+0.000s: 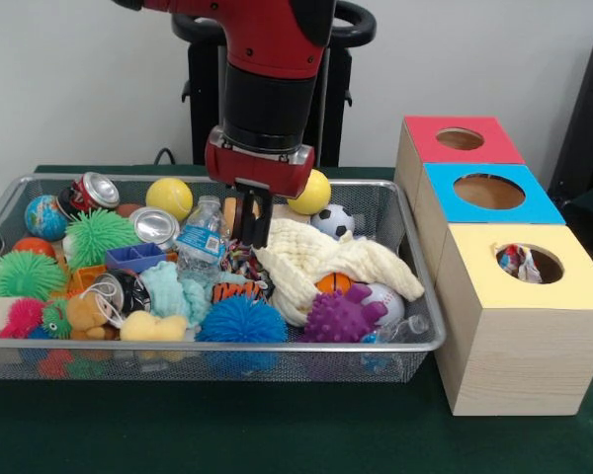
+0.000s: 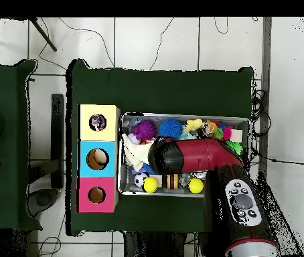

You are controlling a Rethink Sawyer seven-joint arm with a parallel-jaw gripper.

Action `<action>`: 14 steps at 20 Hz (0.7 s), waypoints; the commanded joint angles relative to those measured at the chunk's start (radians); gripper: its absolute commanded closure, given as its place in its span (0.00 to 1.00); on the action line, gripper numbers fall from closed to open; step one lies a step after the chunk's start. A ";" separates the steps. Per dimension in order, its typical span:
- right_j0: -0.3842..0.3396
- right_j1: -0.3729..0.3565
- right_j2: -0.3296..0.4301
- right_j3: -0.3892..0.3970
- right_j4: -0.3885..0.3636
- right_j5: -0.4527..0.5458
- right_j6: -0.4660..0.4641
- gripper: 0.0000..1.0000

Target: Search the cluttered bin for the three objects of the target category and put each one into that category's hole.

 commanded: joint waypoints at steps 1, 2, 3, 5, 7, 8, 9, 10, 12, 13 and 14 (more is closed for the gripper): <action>-0.024 0.044 0.063 0.062 -0.091 -0.080 -0.081 1.00; -0.026 0.049 0.065 0.065 -0.093 -0.091 -0.075 1.00; -0.025 0.054 0.064 0.066 -0.095 -0.097 -0.069 1.00; -0.024 0.060 0.062 0.066 -0.096 -0.101 -0.060 1.00; -0.023 0.068 0.058 0.068 -0.094 -0.104 -0.050 1.00; -0.022 0.072 0.055 0.069 -0.096 -0.109 -0.044 1.00; -0.020 0.075 0.052 0.069 -0.098 -0.111 -0.042 1.00; -0.016 0.079 0.046 0.065 -0.100 -0.109 -0.038 1.00; -0.012 0.085 0.036 0.063 -0.104 -0.109 -0.034 1.00; -0.011 0.087 0.034 0.063 -0.105 -0.111 -0.032 1.00; -0.009 0.090 0.031 0.060 -0.105 -0.108 -0.031 1.00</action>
